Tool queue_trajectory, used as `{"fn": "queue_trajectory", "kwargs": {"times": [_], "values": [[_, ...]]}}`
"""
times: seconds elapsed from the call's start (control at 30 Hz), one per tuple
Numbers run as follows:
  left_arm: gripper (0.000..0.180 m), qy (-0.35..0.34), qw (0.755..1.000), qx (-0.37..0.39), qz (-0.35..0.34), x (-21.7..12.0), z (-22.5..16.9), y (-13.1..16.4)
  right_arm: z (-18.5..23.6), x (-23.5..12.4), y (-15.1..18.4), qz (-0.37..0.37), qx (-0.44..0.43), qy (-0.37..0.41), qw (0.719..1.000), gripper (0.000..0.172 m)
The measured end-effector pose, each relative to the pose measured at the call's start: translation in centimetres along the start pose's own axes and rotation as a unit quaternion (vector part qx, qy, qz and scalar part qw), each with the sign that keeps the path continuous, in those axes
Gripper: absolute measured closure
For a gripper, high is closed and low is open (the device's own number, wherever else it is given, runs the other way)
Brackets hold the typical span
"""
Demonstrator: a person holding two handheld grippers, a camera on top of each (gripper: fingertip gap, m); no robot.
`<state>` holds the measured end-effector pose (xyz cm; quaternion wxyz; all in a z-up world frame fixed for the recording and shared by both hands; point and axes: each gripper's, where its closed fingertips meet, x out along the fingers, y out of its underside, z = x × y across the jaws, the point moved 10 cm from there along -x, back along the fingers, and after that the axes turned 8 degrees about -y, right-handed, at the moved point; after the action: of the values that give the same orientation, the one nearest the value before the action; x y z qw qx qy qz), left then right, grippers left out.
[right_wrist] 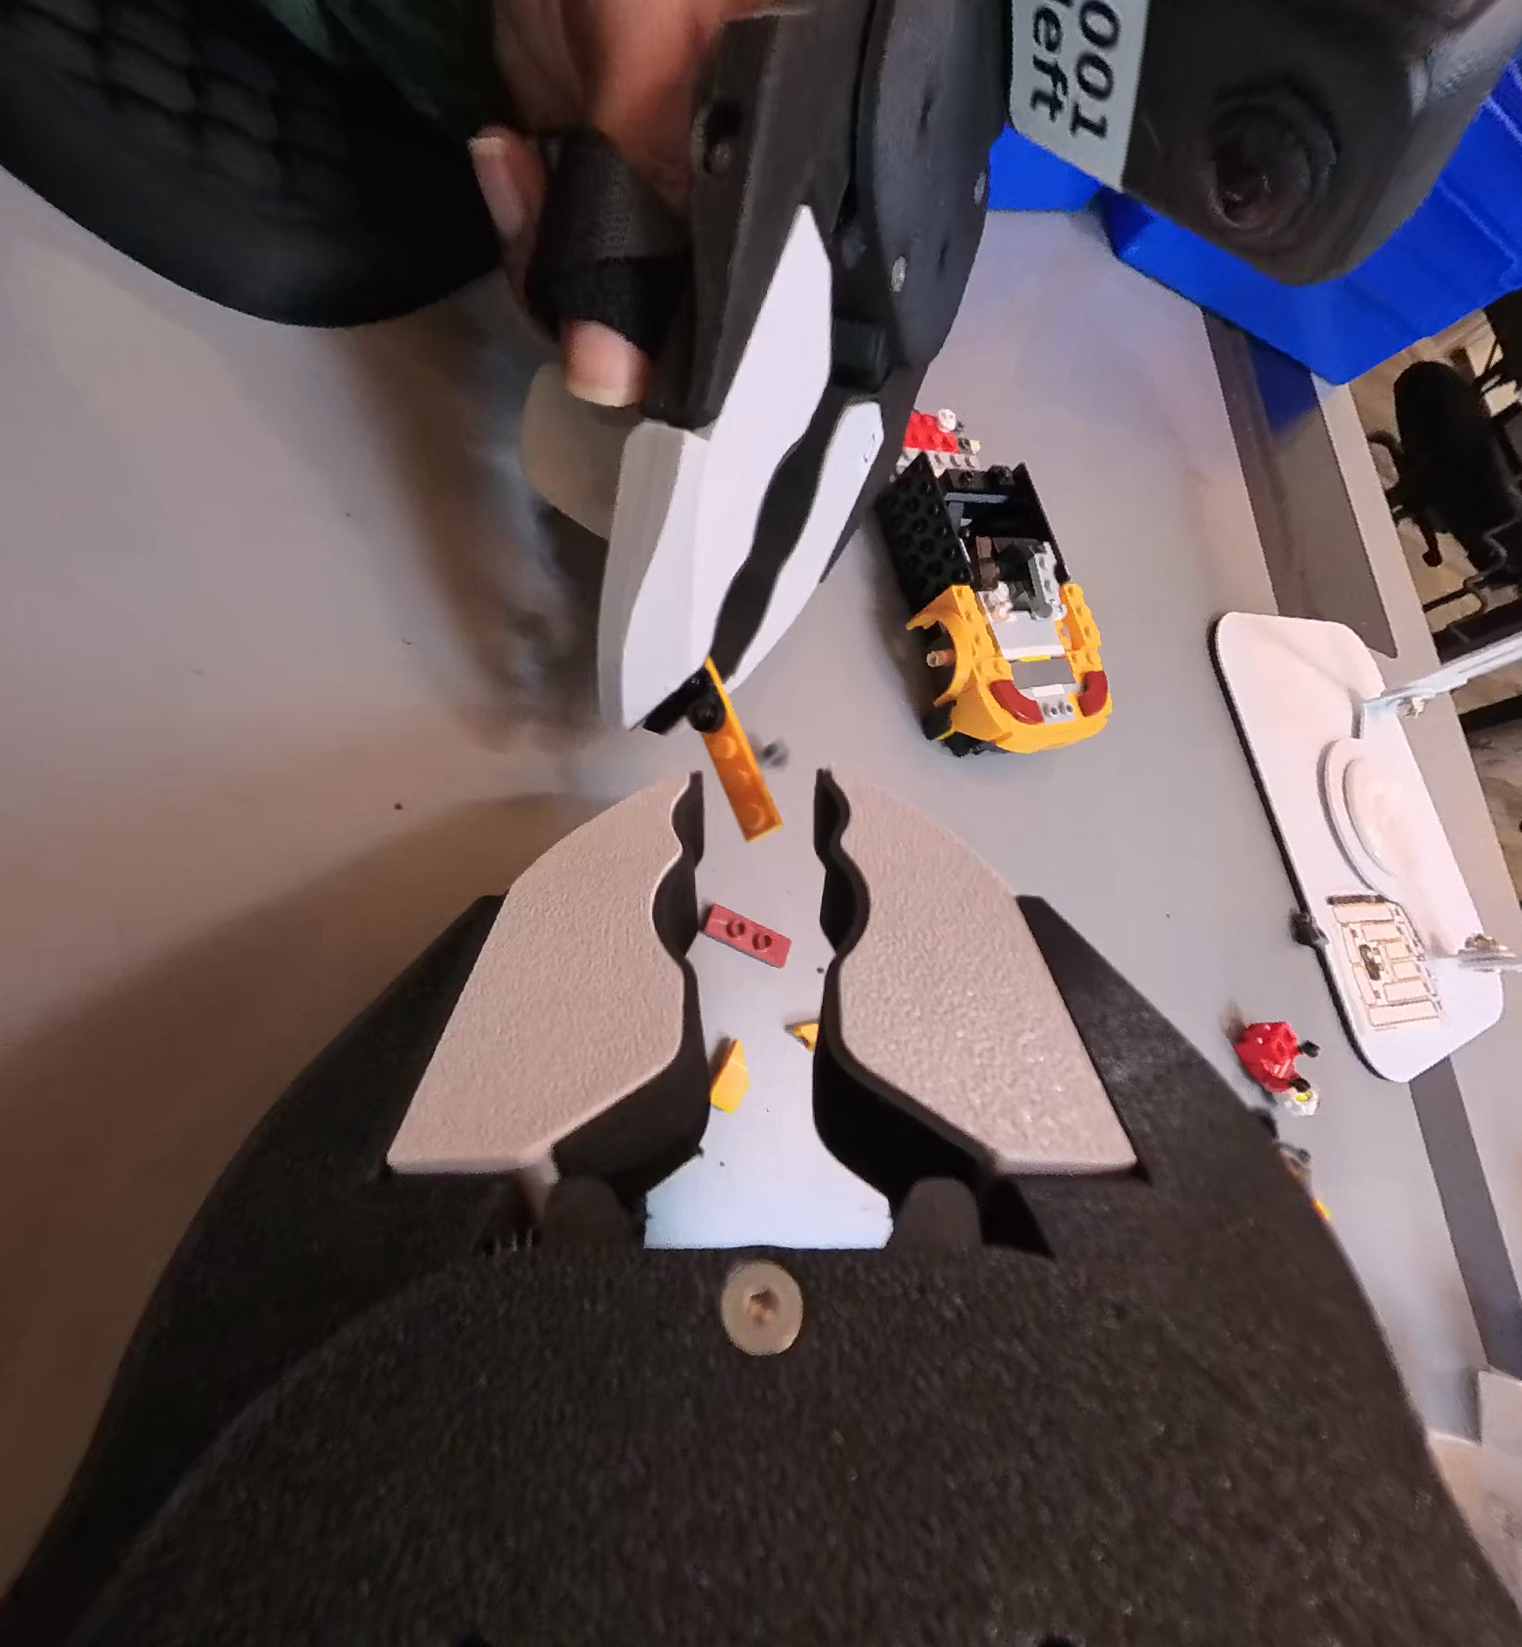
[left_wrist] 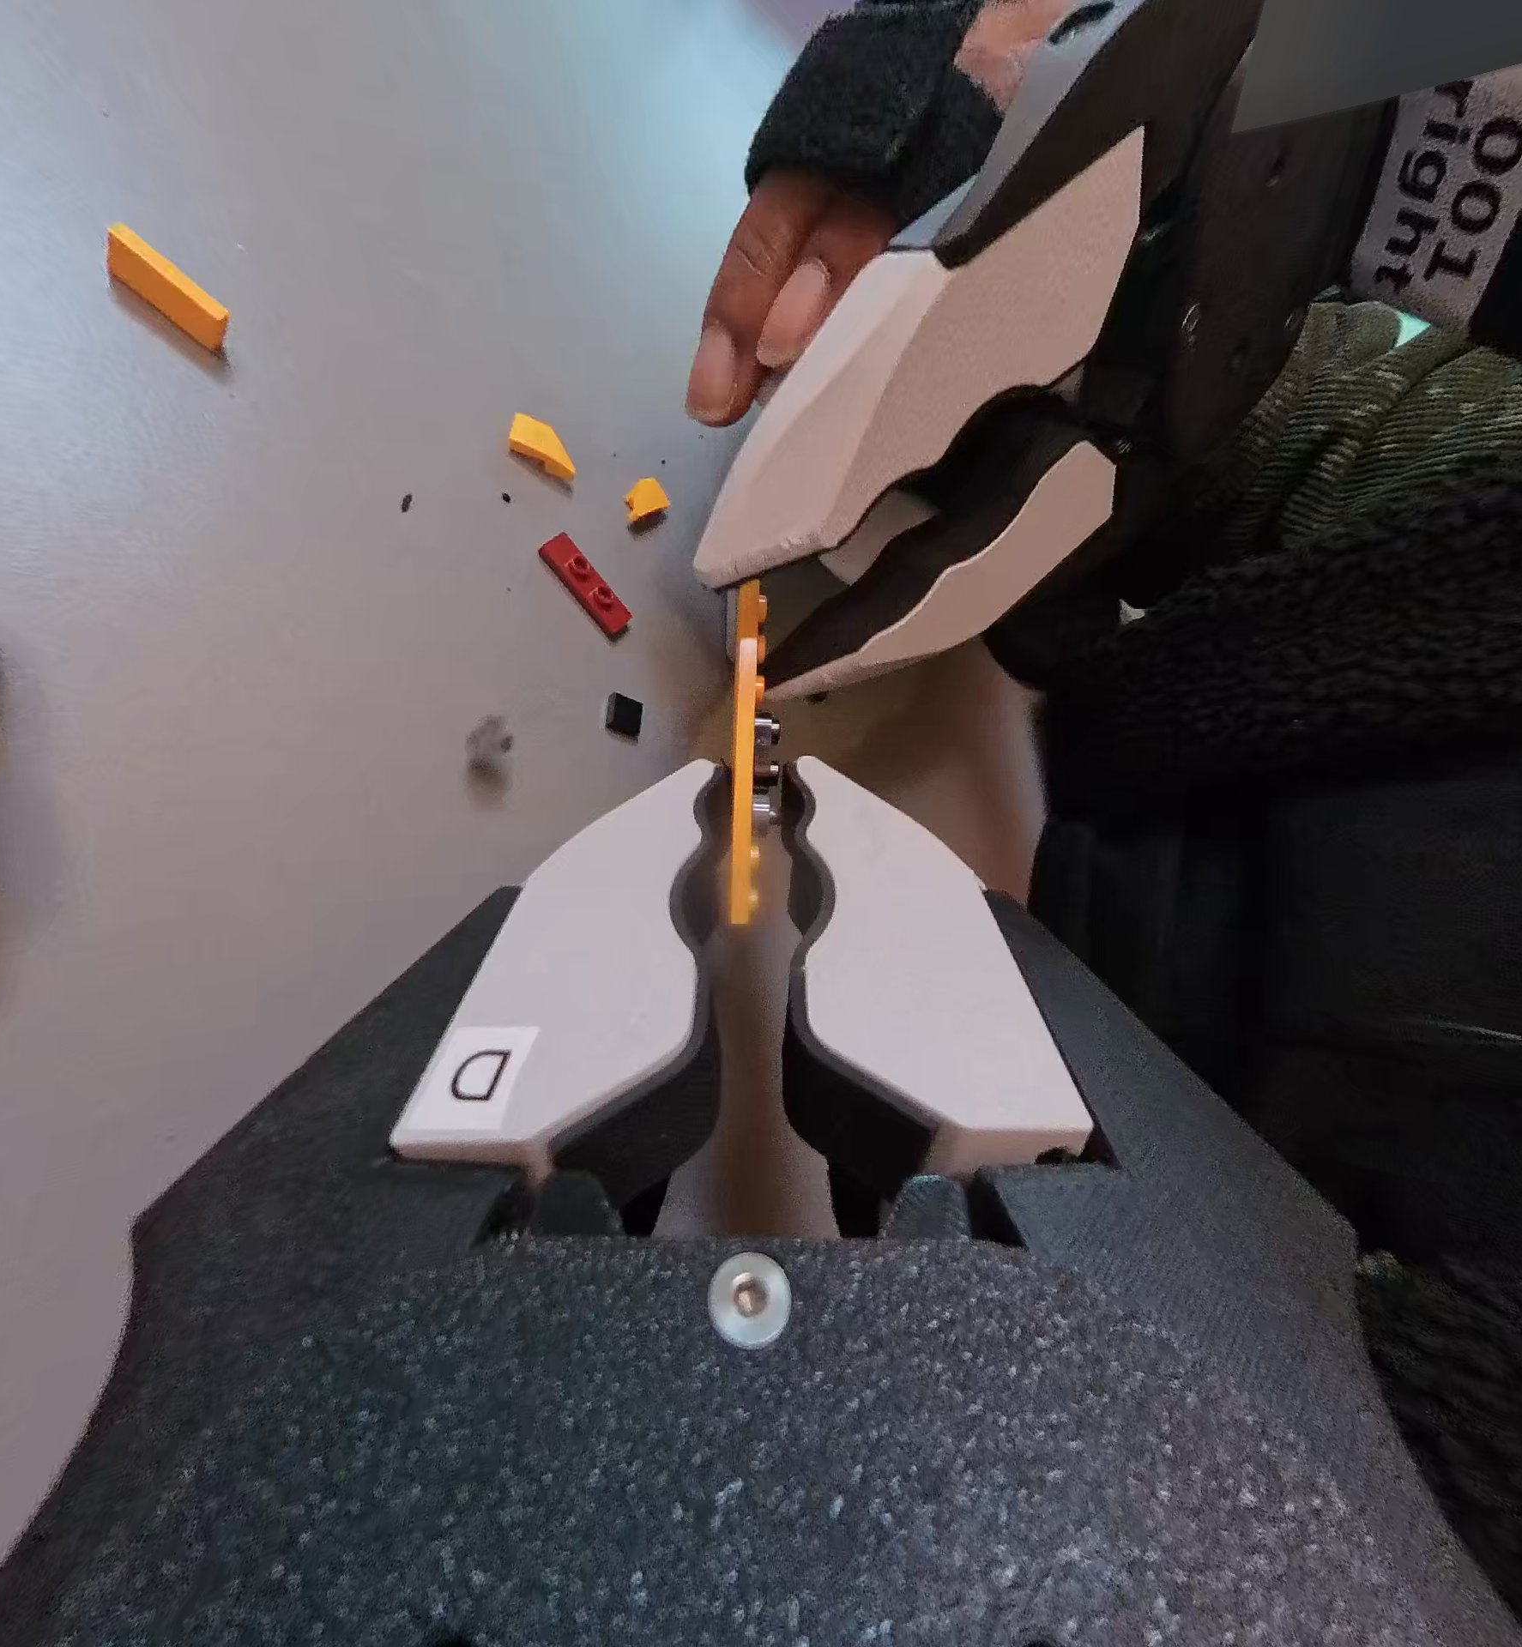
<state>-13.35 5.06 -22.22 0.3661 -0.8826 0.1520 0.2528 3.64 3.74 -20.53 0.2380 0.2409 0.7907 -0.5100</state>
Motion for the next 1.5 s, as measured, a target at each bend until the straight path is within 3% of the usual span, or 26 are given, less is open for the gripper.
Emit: {"fn": "queue_trajectory", "kwargs": {"times": [0.03, 0.27, 0.43, 0.53, 0.67, 0.77, 0.87, 0.97, 1.07, 1.27, 1.33, 1.43, 1.5], "values": [[0.170, 0.004, 1.000, -0.001, 0.001, 0.0, 0.0, 0.0, 0.1, 0.0, -0.1, -0.001, -0.009, -0.002, 1.000, 0.148], [0.169, 0.041, 0.999, 0.015, 0.013, 0.2, -0.6, 0.2, 0.9, 0.0, -0.2, 0.008, -0.077, 0.004, 0.997, 0.163], [0.158, 0.057, 0.998, 0.026, 0.011, 0.1, -0.8, -0.1, 1.9, -0.5, -1.0, 0.053, -0.212, -0.001, 0.976, 0.164], [0.160, 0.060, 0.998, 0.018, 0.020, 0.6, -0.8, -0.3, 2.8, 0.1, -1.5, 0.086, -0.254, -0.002, 0.963, 0.164], [0.173, 0.040, 0.999, 0.012, 0.024, 1.1, -0.8, -0.5, 2.9, 0.2, -1.6, 0.089, -0.246, -0.001, 0.965, 0.162], [0.173, 0.063, 0.997, -0.015, -0.042, 0.1, -0.7, -1.1, 1.6, -0.9, -1.7, 0.045, -0.170, 0.032, 0.984, 0.158], [0.173, 0.100, 0.980, -0.054, -0.164, -1.3, -0.2, -1.9, -1.1, -2.4, -1.3, -0.035, 0.024, 0.048, 0.998, 0.148], [0.174, 0.127, 0.940, -0.101, -0.300, -2.8, 0.2, -2.5, -2.8, -2.9, -0.7, -0.115, 0.222, 0.015, 0.968, 0.144], [0.174, 0.125, 0.900, -0.124, -0.399, -3.5, 0.2, -2.7, -2.8, -1.6, -0.9, -0.162, 0.331, -0.011, 0.929, 0.144], [0.174, 0.096, 0.880, -0.097, -0.454, -2.5, -1.0, -2.7, -3.0, -0.8, -2.8, -0.228, 0.382, 0.021, 0.895, 0.143], [0.173, 0.092, 0.887, -0.091, -0.444, -2.2, -1.2, -2.8, -3.1, -0.9, -2.8, -0.225, 0.363, 0.037, 0.903, 0.161], [0.174, 0.086, 0.892, -0.091, -0.434, -2.6, -0.9, -2.6, -3.5, -1.7, -2.4, -0.204, 0.347, 0.024, 0.915, 0.165], [0.175, 0.075, 0.910, -0.084, -0.399, -2.5, -0.8, -2.6, -3.8, -2.4, -2.0, -0.164, 0.322, -0.004, 0.932, 0.165]]}}
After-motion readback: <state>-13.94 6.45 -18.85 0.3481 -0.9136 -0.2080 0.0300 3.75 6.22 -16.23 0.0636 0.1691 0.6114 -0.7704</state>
